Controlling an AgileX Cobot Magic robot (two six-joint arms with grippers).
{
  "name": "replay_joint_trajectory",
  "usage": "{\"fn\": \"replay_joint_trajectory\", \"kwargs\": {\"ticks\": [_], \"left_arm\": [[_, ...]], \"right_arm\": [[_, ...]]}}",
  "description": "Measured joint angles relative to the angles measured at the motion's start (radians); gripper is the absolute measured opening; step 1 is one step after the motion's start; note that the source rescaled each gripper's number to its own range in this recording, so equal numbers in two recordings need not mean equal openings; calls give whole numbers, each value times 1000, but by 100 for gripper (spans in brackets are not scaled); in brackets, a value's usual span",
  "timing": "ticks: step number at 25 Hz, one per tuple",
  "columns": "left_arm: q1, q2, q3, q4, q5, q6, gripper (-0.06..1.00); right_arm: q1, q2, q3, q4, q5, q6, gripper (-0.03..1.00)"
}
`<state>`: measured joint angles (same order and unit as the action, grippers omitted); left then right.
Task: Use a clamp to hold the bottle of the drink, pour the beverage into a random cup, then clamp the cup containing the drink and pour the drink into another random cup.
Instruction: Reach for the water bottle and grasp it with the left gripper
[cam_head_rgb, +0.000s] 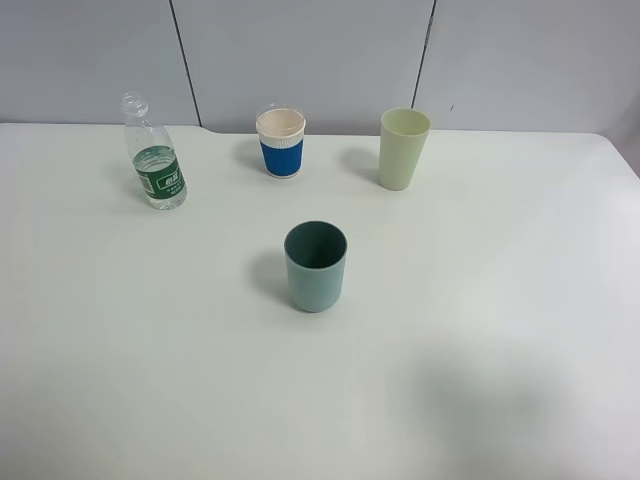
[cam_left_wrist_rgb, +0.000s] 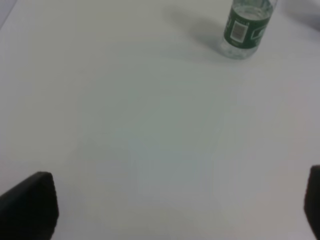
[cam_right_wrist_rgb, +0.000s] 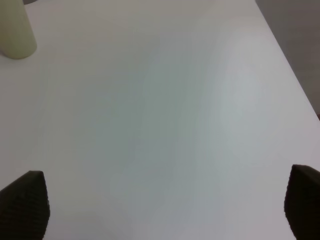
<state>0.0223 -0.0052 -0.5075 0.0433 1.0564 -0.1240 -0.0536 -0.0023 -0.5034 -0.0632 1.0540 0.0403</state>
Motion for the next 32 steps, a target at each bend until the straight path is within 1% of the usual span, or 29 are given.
{"fn": "replay_joint_trajectory", "kwargs": {"ticks": [32], "left_arm": [[0,0,0,0,0,0,100]], "right_arm": [[0,0,0,0,0,0,100]]}}
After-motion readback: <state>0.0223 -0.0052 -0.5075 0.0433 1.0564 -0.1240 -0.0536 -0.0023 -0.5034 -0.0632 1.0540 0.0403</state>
